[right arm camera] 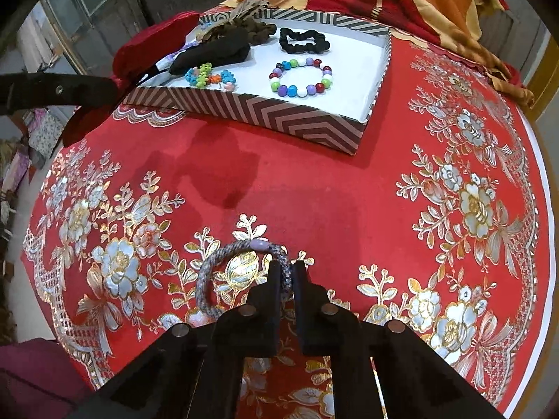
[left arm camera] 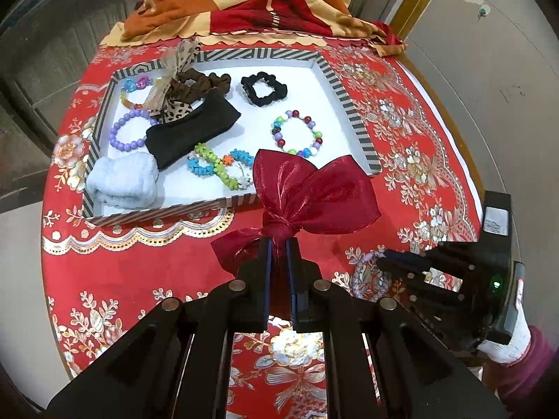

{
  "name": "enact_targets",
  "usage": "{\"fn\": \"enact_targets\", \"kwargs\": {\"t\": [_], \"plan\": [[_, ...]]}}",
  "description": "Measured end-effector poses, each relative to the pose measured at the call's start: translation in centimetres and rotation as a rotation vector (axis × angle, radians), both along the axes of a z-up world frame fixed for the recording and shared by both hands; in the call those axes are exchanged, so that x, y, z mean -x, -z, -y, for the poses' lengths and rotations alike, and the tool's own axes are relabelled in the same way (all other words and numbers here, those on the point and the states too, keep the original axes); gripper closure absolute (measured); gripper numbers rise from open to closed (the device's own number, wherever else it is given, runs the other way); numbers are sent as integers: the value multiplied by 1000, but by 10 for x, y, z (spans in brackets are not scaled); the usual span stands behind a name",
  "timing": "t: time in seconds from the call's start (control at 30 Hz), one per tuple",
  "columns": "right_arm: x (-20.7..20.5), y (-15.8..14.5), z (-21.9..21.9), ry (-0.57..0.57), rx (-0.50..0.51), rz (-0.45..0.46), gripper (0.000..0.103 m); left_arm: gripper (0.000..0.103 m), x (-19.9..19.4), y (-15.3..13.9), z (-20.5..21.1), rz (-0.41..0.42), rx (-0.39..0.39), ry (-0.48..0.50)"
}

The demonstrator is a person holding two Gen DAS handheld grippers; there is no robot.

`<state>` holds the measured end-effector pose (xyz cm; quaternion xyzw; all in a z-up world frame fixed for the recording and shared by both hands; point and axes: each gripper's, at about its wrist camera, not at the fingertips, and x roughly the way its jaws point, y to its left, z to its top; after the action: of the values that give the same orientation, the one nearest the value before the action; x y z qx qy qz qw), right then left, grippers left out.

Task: Organize jewelry
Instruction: 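Carry the bow over the tray with the left tool while the right tool carries the hair tie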

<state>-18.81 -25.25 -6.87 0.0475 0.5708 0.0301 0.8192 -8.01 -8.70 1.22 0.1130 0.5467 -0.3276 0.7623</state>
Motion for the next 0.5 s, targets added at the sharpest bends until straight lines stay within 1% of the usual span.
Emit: {"fn": "enact_targets", "kwargs": {"t": [0.17, 0.33, 0.5], "plan": [[6, -34, 9, 15, -21, 77, 97, 96, -4, -10, 0, 26, 10, -13], [-8, -72, 22, 35, -15, 156, 97, 96, -11, -17, 3, 35, 19, -31], [-31, -92, 32, 47, 3, 199, 97, 96, -20, -24, 12, 59, 15, -51]]}}
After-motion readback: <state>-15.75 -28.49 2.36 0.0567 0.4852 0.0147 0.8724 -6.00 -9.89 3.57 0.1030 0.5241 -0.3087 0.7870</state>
